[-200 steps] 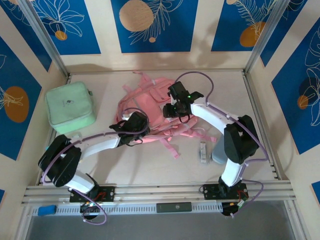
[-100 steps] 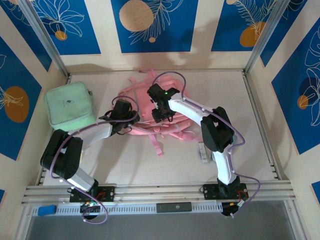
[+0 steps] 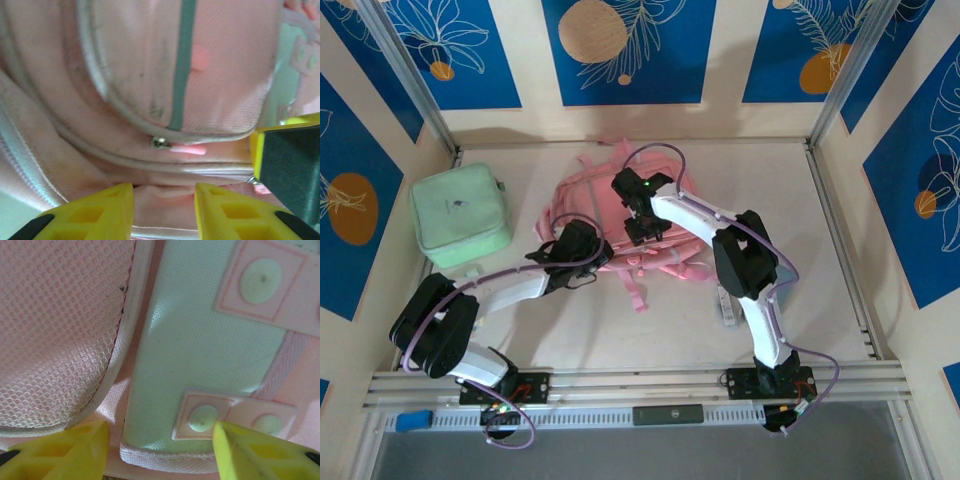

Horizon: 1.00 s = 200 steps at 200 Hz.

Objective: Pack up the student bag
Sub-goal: Rotate the student bag at the center of the table, then unzip the student bag at the center of the table.

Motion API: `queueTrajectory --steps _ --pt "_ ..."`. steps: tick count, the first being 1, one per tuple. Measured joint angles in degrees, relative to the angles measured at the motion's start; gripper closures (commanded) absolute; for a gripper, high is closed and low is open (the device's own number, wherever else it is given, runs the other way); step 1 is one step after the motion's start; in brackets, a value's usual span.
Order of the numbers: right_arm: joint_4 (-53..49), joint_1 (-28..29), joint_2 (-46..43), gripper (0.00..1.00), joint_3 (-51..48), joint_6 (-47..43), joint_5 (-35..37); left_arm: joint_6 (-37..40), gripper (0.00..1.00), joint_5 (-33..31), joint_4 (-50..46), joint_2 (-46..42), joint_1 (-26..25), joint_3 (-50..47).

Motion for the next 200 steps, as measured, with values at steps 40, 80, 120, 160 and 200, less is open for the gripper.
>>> queueTrajectory --steps 40,80,120,160,200 --pt "-1.84 1.20 2.99 0.51 2.32 -0.31 5.07 -1.46 0.62 -1.42 1.09 1.57 0.07 -3.13" --pt "-1.60 2.29 3.04 0.83 2.32 -0.31 7.45 -1.29 0.62 -1.18 2.03 4.00 0.98 -2.80" --pt "-0.63 2.64 2.36 1.00 2.32 -0.76 7.06 -0.42 0.62 -1.20 2.10 4.20 1.38 -2.60" --pt "0.87 1.99 0.26 1.00 2.08 -0.98 3.50 3.06 0.62 -0.98 1.31 4.20 3.74 -2.16" --pt "4.83 0.24 -5.22 1.00 -0.55 0.70 -3.72 8.66 0.56 0.63 -2.10 4.20 7.04 0.39"
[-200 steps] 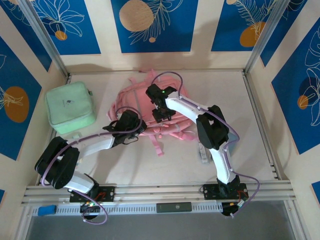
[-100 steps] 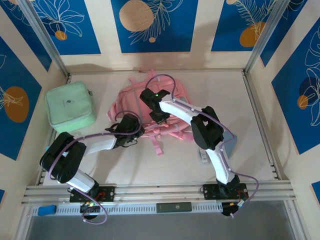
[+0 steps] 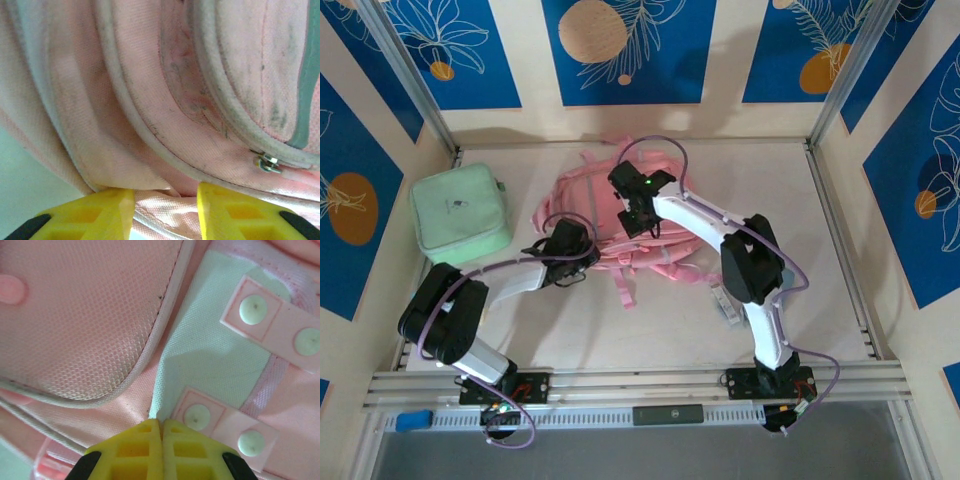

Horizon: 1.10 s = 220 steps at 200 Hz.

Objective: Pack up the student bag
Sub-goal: Unzip the student bag at the center of the table.

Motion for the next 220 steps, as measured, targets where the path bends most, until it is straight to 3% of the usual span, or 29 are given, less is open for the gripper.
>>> queueTrajectory --steps 33,62,77,101,120,153,220 --pt "1.90 -1.22 -2.25 1.00 -1.44 3.06 -5.25 5.46 0.52 2.14 -4.22 -0.52 2.82 3.06" --pt "1.68 -1.64 -2.25 1.00 -1.44 5.44 -7.43 5.79 0.51 2.78 -8.48 -7.58 2.54 3.58" --pt "1.68 -1.64 -2.27 1.00 -1.44 6.40 -7.63 3.76 0.51 1.79 -10.16 -12.83 -0.26 3.61" --pt "1.73 -2.14 -2.60 1.00 -1.49 7.50 -9.25 0.50 0.53 -0.44 -11.76 -15.98 -8.96 5.03" --pt "2.01 -2.56 -3.37 1.00 -2.14 7.87 -9.81 -2.03 0.55 -1.84 -11.76 -12.48 -14.62 7.65" --pt "2.58 -3.04 -4.42 1.00 -3.19 7.93 -11.19 -3.65 0.59 -5.86 -10.01 -2.99 -19.71 12.52" --pt "2.71 -3.52 -4.50 1.00 -3.30 8.09 -12.46 -1.88 0.60 -13.44 -7.69 8.90 -21.35 18.75"
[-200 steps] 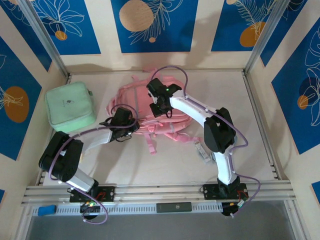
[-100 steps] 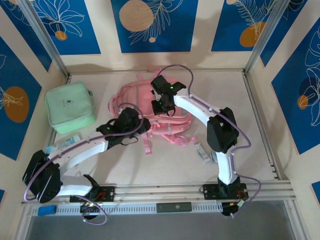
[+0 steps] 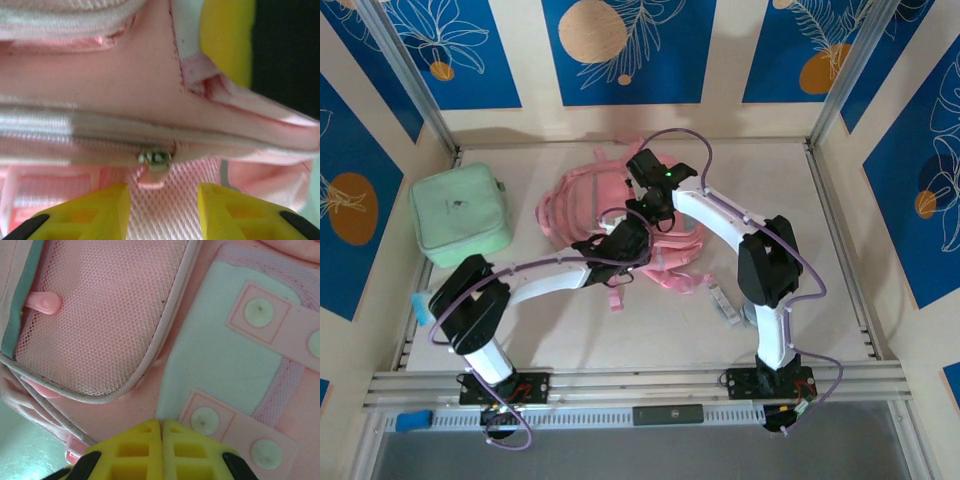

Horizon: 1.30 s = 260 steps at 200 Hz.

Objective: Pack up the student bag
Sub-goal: Unzip the student bag at the center of the table.

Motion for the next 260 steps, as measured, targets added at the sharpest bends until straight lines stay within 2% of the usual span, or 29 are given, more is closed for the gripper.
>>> queueTrajectory --steps 72,124,155,185,222,260 --pt "0.28 -1.68 0.00 1.00 0.00 0.02 -0.22 1.66 0.66 -6.27 -1.29 6.01 0.09 5.79" --pt "1.77 -3.26 0.00 1.00 0.00 0.17 1.01 2.75 0.80 -8.76 -1.99 9.70 0.57 10.32" --pt "1.79 -3.23 0.02 1.00 0.00 0.13 1.36 4.20 0.92 -8.70 -1.77 9.75 1.27 10.34" --pt "1.81 -3.34 0.02 1.00 0.00 0.00 1.62 7.26 1.00 -7.61 -1.36 9.40 1.68 10.10" --pt "1.81 -3.28 -0.11 1.00 0.00 -0.74 1.14 13.11 1.00 -2.91 -1.95 7.02 3.02 8.41" --pt "1.29 -2.03 -0.87 1.00 0.57 -3.74 0.96 18.27 1.00 3.39 -8.31 1.79 4.68 7.19"
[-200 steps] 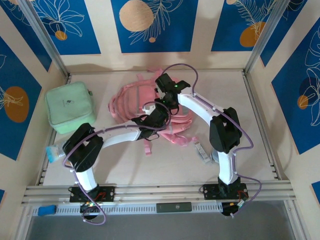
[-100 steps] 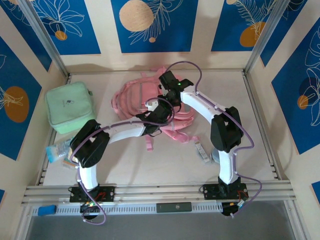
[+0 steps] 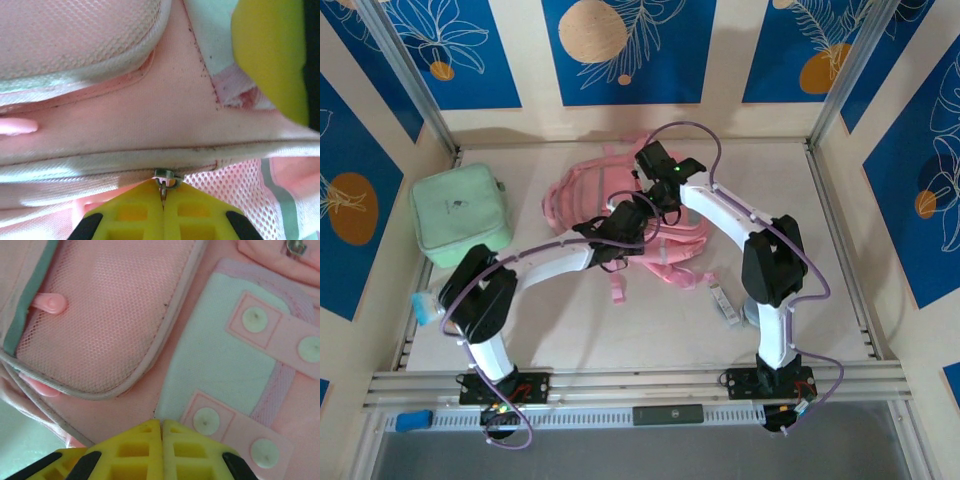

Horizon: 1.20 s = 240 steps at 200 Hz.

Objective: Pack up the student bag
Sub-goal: Unzip the student bag at the center of the table.

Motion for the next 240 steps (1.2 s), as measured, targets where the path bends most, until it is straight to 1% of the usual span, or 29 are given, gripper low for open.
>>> queueTrajectory --steps 22,45,61,70,80,91,110,120,132,154,175,190,199,220,240 --pt "-0.70 1.29 0.00 1.00 0.17 -2.78 0.24 2.32 1.00 2.25 -4.70 -3.69 1.11 -0.13" --pt "-2.36 2.62 0.22 1.00 1.60 -4.74 0.74 5.62 1.00 2.58 -9.40 -5.77 1.75 -0.39" --pt "-2.73 3.34 0.22 1.00 2.19 -5.27 0.85 7.15 1.00 3.41 -10.62 -6.73 2.43 -1.29" --pt "-3.06 3.78 0.22 0.89 2.49 -5.31 0.59 7.80 1.00 4.20 -10.64 -7.08 2.93 -2.12" --pt "-3.43 4.09 0.22 0.82 2.78 -4.68 0.02 8.13 1.00 5.14 -10.64 -7.19 3.39 -2.73" --pt "-3.93 4.11 0.22 0.71 2.89 -4.26 0.11 8.17 1.00 5.60 -10.75 -7.21 3.87 -3.10" --pt "-4.28 3.43 -0.33 0.67 1.84 -1.84 -0.92 8.13 1.00 6.14 -10.49 -7.28 4.46 -3.23" --pt "-3.74 2.60 -1.88 0.61 -0.87 -0.13 -2.14 8.09 1.00 6.16 -9.92 -7.39 4.48 -3.48" --pt "-2.71 1.57 -5.22 0.58 -6.10 2.21 -4.26 7.96 1.00 6.62 -8.41 -7.87 4.50 -4.61" --pt "-1.16 -0.76 -11.43 0.59 -14.95 8.17 -7.67 7.91 1.00 7.91 -5.44 -8.61 4.66 -6.97" --pt "4.44 -2.51 -16.02 0.60 -23.47 15.45 -11.56 7.91 1.00 8.41 -4.35 -8.63 4.72 -7.54" --pt "8.55 -2.47 -17.53 0.68 -29.00 19.89 -13.35 7.93 1.00 8.66 -4.04 -8.63 4.72 -7.54" --pt "10.36 -2.38 -17.46 0.71 -31.08 21.84 -14.12 7.96 1.00 8.76 -4.04 -8.63 4.72 -7.54" --pt "12.96 -3.15 -16.35 0.75 -33.05 23.98 -15.50 8.17 1.00 8.76 -4.37 -8.63 4.72 -7.54" --pt "14.14 -5.38 -15.47 0.76 -33.11 24.28 -16.24 8.37 1.00 8.68 -5.05 -8.63 4.72 -7.52"
